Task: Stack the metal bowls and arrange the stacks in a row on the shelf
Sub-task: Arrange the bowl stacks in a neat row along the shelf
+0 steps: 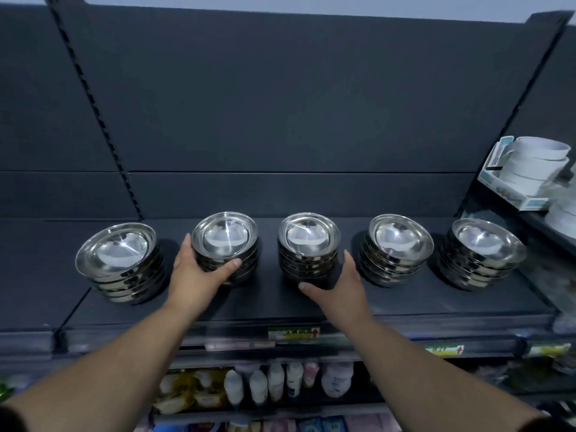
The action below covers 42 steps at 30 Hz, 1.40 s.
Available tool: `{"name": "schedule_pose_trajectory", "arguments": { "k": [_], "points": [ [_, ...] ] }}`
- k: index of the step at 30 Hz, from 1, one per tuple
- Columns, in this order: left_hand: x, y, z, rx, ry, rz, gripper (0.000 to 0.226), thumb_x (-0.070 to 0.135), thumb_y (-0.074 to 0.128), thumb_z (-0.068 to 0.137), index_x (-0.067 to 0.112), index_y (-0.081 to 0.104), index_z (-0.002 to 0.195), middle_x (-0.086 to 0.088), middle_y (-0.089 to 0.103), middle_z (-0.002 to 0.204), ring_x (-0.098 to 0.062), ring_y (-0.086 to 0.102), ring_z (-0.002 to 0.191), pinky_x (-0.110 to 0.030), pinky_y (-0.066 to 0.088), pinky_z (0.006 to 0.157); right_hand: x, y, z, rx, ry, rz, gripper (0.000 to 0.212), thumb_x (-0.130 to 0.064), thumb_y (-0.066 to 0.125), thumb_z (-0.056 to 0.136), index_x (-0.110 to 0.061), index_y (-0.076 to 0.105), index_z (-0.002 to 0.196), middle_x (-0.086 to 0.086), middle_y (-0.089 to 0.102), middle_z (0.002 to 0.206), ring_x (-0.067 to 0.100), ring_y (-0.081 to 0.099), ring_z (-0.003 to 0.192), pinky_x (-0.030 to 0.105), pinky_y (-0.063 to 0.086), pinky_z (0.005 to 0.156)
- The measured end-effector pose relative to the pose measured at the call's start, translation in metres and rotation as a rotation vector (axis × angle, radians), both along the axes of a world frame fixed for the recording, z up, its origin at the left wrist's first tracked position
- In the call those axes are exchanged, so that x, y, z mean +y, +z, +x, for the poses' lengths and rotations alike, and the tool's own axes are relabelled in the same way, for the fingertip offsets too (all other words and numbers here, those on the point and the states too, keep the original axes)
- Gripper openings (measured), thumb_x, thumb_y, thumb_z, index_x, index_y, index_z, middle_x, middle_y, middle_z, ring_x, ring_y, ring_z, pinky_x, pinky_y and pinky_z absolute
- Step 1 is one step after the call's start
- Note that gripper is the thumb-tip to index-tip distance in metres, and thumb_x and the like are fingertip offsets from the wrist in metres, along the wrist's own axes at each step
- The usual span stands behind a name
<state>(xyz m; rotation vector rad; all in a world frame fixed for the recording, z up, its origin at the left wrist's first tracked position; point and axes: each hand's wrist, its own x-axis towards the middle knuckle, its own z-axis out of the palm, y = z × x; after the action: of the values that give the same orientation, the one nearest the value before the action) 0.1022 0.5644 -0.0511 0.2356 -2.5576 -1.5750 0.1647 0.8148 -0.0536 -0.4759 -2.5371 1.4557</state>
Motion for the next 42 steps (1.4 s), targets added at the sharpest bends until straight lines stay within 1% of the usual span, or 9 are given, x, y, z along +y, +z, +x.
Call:
{"name": "schedule_pose_trajectory", "arguments": {
  "k": [5, 8, 11, 17, 23, 28, 32, 37, 42],
  "points": [
    [0.022, 0.006, 0.041, -0.024, 0.172, -0.019, 0.110, 0.046, 0.083, 0.067, 0.016, 0.019, 0.152, -0.010, 0.028, 0.154, -0.028, 0.032, 0.141, -0.043, 0.030, 0.115, 0.019, -0.006, 0.024, -0.062, 0.035, 0.053, 0.091, -0.041, 0.082, 0.075, -0.014, 0.035, 0.149, 0.006, 0.042, 0.150, 0.020, 0.039, 0.138, 0.024, 0.032, 0.107],
    [0.050, 0.000, 0.081, 0.099, 0.210, -0.036, 0.069, 0.041, 0.079, 0.073, 0.017, 0.047, 0.129, -0.005, 0.048, 0.125, -0.026, 0.050, 0.118, -0.043, 0.043, 0.103, 0.047, -0.010, 0.041, -0.068, 0.002, 0.154, 0.062, -0.046, 0.076, 0.079, -0.017, 0.056, 0.131, 0.001, 0.055, 0.130, 0.016, 0.052, 0.121, 0.020, 0.039, 0.091],
    [0.088, -0.007, 0.101, 0.111, 0.001, -0.065, 0.035, 0.027, 0.078, 0.077, 0.026, 0.056, 0.105, 0.004, 0.053, 0.102, -0.018, 0.057, 0.095, -0.033, 0.049, 0.084, 0.084, -0.011, 0.054, -0.061, -0.092, 0.222, 0.044, -0.047, 0.076, 0.078, -0.016, 0.065, 0.107, 0.000, 0.059, 0.109, 0.017, 0.059, 0.102, 0.024, 0.040, 0.080],
    [0.180, 0.000, 0.098, -0.049, -0.274, -0.007, 0.054, 0.031, 0.074, 0.082, 0.022, 0.051, 0.130, 0.006, 0.054, 0.124, -0.010, 0.056, 0.105, -0.022, 0.042, 0.086, 0.156, -0.012, 0.073, -0.063, -0.264, 0.218, 0.052, -0.045, 0.080, 0.075, -0.011, 0.059, 0.108, 0.005, 0.056, 0.110, 0.018, 0.054, 0.094, 0.027, 0.041, 0.079],
    [0.251, 0.015, 0.083, -0.335, -0.220, 0.422, 0.109, 0.078, 0.057, 0.061, 0.026, 0.023, 0.150, 0.000, 0.038, 0.151, -0.022, 0.045, 0.132, -0.044, 0.040, 0.109, 0.218, -0.002, 0.079, 0.038, -0.397, 0.103, 0.086, -0.035, 0.085, 0.072, -0.010, 0.039, 0.140, 0.011, 0.044, 0.140, 0.029, 0.048, 0.125, 0.038, 0.043, 0.099],
    [0.284, 0.031, 0.063, -0.439, -0.132, 0.577, 0.085, 0.067, 0.052, 0.083, 0.034, 0.016, 0.152, 0.005, 0.023, 0.158, -0.029, 0.037, 0.136, -0.042, 0.046, 0.098, 0.250, 0.002, 0.069, 0.126, -0.380, 0.042, 0.115, -0.032, 0.088, 0.069, -0.017, 0.014, 0.155, 0.007, 0.022, 0.160, 0.023, 0.025, 0.146, 0.036, 0.028, 0.115],
    [0.289, 0.025, 0.052, -0.504, -0.151, 0.661, 0.084, 0.066, 0.055, 0.082, 0.037, 0.018, 0.152, 0.005, 0.023, 0.158, -0.035, 0.038, 0.135, -0.040, 0.047, 0.098, 0.264, -0.002, 0.057, 0.178, -0.309, 0.023, 0.113, -0.032, 0.090, 0.064, -0.020, 0.020, 0.153, 0.006, 0.037, 0.152, 0.024, 0.038, 0.140, 0.044, 0.036, 0.115],
    [0.297, 0.023, 0.050, -0.452, -0.183, 0.712, 0.053, 0.044, 0.051, 0.096, 0.021, 0.040, 0.142, 0.007, 0.057, 0.128, -0.011, 0.059, 0.103, -0.032, 0.047, 0.094, 0.267, -0.004, 0.051, 0.185, -0.292, 0.007, 0.110, -0.028, 0.087, 0.071, -0.018, 0.017, 0.155, 0.007, 0.037, 0.153, 0.024, 0.039, 0.139, 0.037, 0.034, 0.115],
    [0.300, 0.024, 0.048, -0.436, -0.162, 0.738, 0.034, 0.037, 0.050, 0.098, 0.020, 0.052, 0.127, 0.007, 0.065, 0.108, -0.012, 0.060, 0.107, -0.029, 0.047, 0.090, 0.268, -0.005, 0.044, 0.193, -0.314, 0.015, 0.102, -0.024, 0.084, 0.074, -0.016, 0.020, 0.154, 0.009, 0.038, 0.151, 0.025, 0.041, 0.137, 0.036, 0.036, 0.114]
  ]
}}
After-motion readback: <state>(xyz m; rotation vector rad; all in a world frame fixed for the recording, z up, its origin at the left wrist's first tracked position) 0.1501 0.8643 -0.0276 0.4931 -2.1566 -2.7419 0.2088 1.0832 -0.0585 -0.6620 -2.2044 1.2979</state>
